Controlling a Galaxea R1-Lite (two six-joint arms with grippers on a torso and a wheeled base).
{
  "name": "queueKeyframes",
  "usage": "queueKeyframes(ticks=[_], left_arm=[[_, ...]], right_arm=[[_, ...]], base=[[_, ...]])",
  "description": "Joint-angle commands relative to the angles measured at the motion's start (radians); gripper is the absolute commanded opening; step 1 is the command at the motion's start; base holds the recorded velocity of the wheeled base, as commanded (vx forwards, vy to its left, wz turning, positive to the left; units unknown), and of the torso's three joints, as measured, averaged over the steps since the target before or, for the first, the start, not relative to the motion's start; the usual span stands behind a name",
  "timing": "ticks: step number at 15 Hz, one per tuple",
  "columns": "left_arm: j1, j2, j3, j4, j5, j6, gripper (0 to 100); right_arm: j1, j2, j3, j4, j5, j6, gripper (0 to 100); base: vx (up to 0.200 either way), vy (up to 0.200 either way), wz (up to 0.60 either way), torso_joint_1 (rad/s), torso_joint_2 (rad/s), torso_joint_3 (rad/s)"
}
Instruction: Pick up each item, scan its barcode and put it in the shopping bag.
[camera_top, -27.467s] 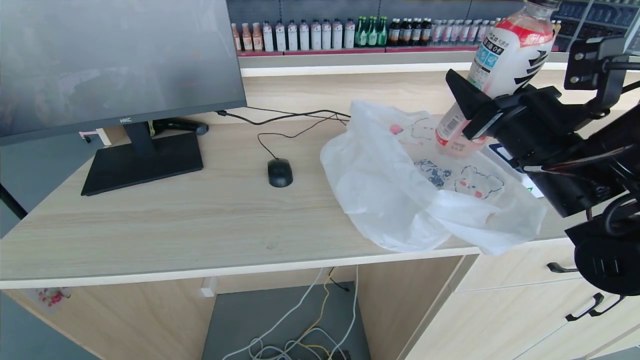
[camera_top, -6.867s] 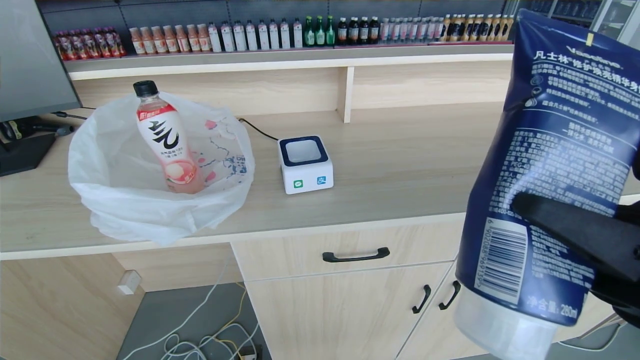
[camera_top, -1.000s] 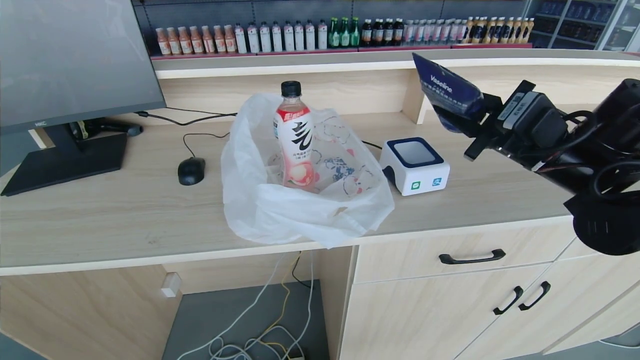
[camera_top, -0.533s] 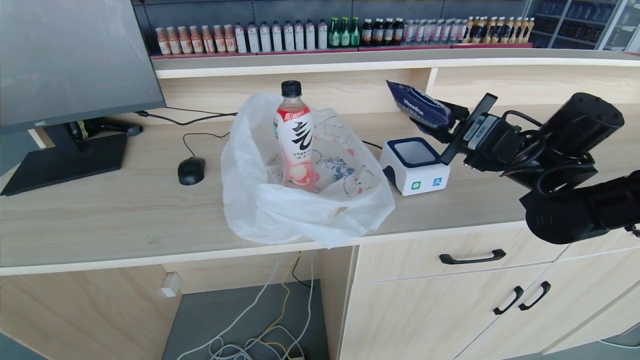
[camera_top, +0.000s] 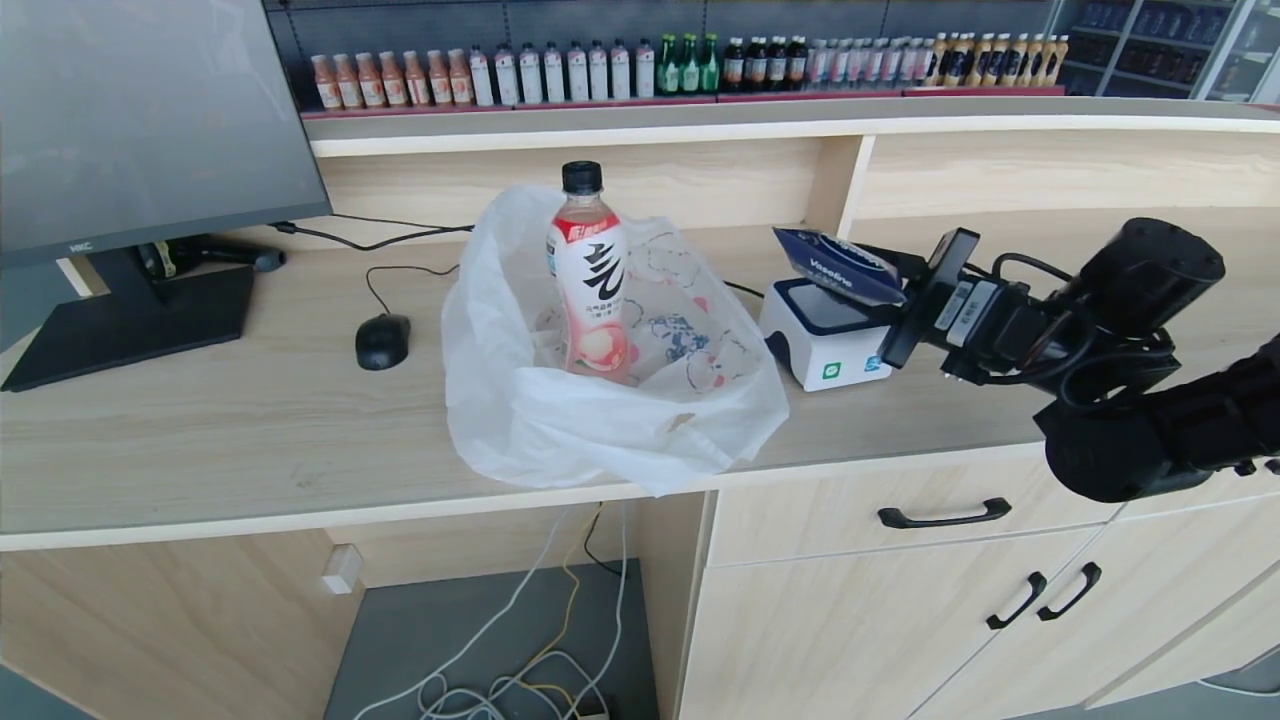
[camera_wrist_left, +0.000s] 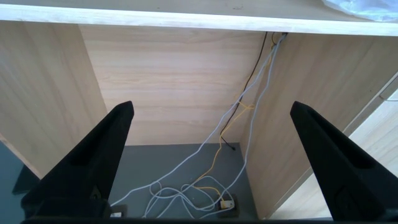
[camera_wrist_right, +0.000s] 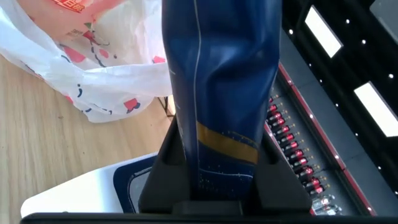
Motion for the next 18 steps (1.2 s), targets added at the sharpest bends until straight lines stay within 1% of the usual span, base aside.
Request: queueKeyframes(ticks=[1, 18], left_arm=[[0.000, 0.000, 0.000, 0.000, 0.000, 0.000, 100], [0.000, 0.000, 0.000, 0.000, 0.000, 0.000, 100]], right_arm=[[-0.001, 0.003, 0.005, 0.000, -0.001, 0.000, 0], [-0.003, 0.026, 0.014, 0.000, 0.001, -0.005, 0]], base=[[0.000, 0.000, 0.00, 0.000, 0.00, 0.000], [0.000, 0.000, 0.00, 0.000, 0.00, 0.000]])
